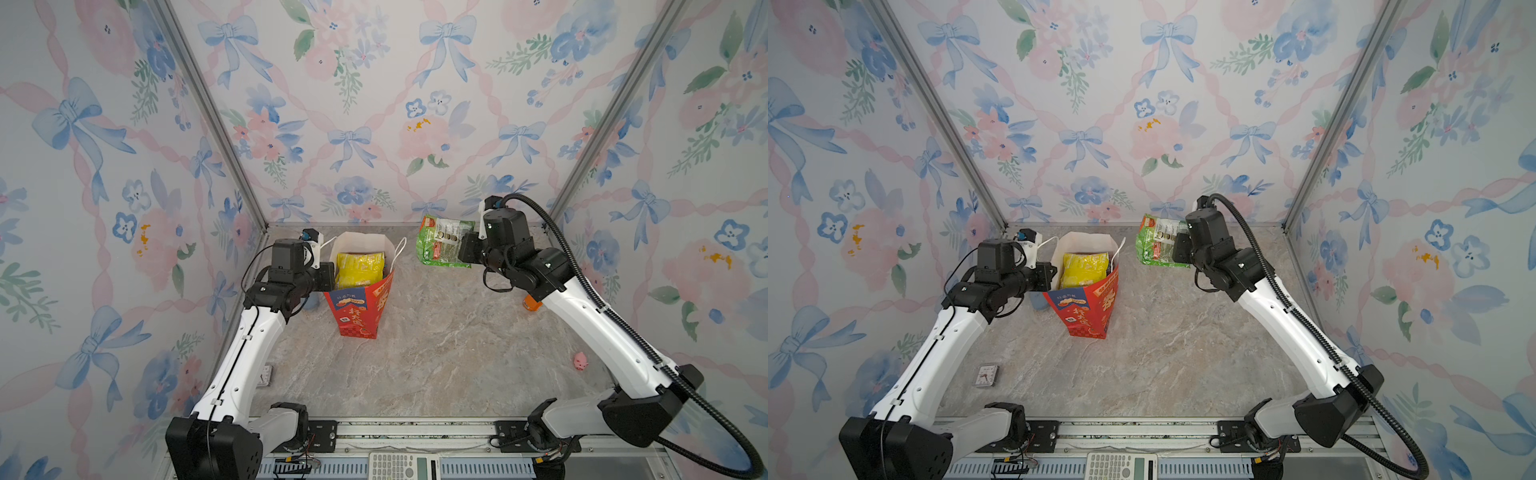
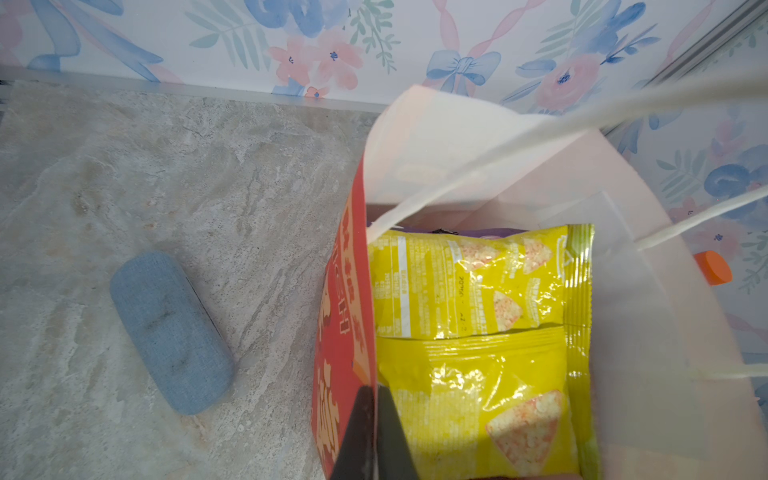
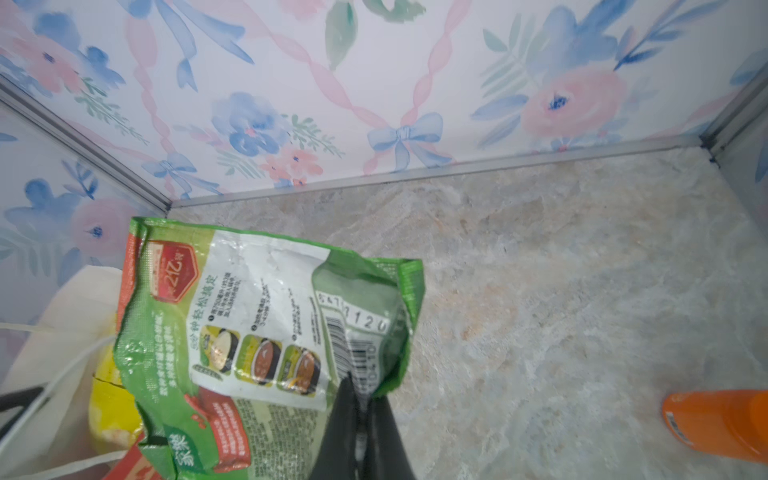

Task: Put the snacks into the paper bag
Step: 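Lift the green seasoning pack high with the right gripper, then lower the green pack into the bag with the right gripper while the left releases it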

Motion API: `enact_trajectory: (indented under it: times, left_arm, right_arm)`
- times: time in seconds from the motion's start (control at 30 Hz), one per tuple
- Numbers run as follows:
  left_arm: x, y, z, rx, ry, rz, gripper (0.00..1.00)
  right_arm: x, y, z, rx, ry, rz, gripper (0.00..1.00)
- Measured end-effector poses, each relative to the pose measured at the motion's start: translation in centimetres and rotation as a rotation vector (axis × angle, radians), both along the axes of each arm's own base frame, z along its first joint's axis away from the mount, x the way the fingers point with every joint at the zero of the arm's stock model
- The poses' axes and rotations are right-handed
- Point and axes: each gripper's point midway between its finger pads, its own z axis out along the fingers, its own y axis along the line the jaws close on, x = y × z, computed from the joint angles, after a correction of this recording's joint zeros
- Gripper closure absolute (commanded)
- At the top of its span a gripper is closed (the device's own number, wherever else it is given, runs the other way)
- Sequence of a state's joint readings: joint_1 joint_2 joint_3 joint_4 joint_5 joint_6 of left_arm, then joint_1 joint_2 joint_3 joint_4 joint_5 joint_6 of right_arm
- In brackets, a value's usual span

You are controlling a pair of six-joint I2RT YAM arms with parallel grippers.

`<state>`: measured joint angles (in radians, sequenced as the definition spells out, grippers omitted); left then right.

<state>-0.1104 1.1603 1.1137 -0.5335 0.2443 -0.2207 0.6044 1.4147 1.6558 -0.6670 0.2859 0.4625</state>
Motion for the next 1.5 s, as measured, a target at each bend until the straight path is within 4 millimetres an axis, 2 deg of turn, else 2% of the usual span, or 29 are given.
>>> enact_trajectory:
  times: [0.13, 0.23, 0.3, 0.4, 0.53, 0.63, 0.7, 0.83, 1.0, 1.2, 1.37, 1.5]
  left_arm:
    - [0.0, 0.0, 0.0, 0.0, 0.0, 0.0, 1.0]
    - [0.0, 0.0, 0.0, 0.0, 0.0, 0.0, 1.0]
    - [0.0, 0.0, 0.0, 0.0, 0.0, 0.0, 1.0]
    - [0.0, 0.0, 0.0, 0.0, 0.0, 0.0, 1.0]
    - [0.0, 0.0, 0.0, -0.001, 0.0, 0.0, 1.0]
    - [0.0, 0.0, 0.0, -0.001, 0.0, 0.0, 0.99]
    - [0.0, 0.0, 0.0, -0.001, 0.0, 0.0, 0.96]
    - [0.1, 0.0, 0.2, -0.001, -0.006, 0.0, 0.84]
    - [-0.1, 0.0, 1.7, -0.011, -0.052, 0.004, 0.6]
    - [-0.2, 0.0, 3.0, -0.015, -0.088, 0.004, 0.33]
    - [-0.4, 0.1, 3.5, -0.017, -0.103, 0.007, 0.05]
    - [-0.7, 0.4, 4.5, -0.019, -0.13, 0.023, 0.02]
  right_arm:
    - [0.5, 1.5, 4.7, 0.019, -0.105, 0.039, 1.0]
    - [0.7, 4.3, 7.0, 0.02, -0.157, 0.101, 1.0]
    - [0.8, 6.5, 7.7, 0.009, -0.176, 0.147, 1.0]
    - [1.2, 10.1, 8.2, -0.014, -0.188, 0.217, 1.0]
    - [1.7, 14.5, 7.3, -0.054, -0.18, 0.296, 1.0]
    - [2.1, 17.1, 6.4, -0.077, -0.17, 0.341, 1.0]
    - [2.5, 18.2, 5.6, -0.092, -0.157, 0.357, 1.0]
    - [3.3, 19.4, 2.9, -0.138, -0.11, 0.374, 1.0]
    - [3.5, 19.8, 0.0, -0.189, -0.04, 0.386, 1.0]
    - [3.4, 19.8, -0.5, -0.198, -0.024, 0.393, 1.0]
    - [3.3, 19.9, -1.2, -0.205, -0.008, 0.402, 1.0]
    - [3.1, 20.1, -2.4, -0.218, 0.022, 0.417, 1.0]
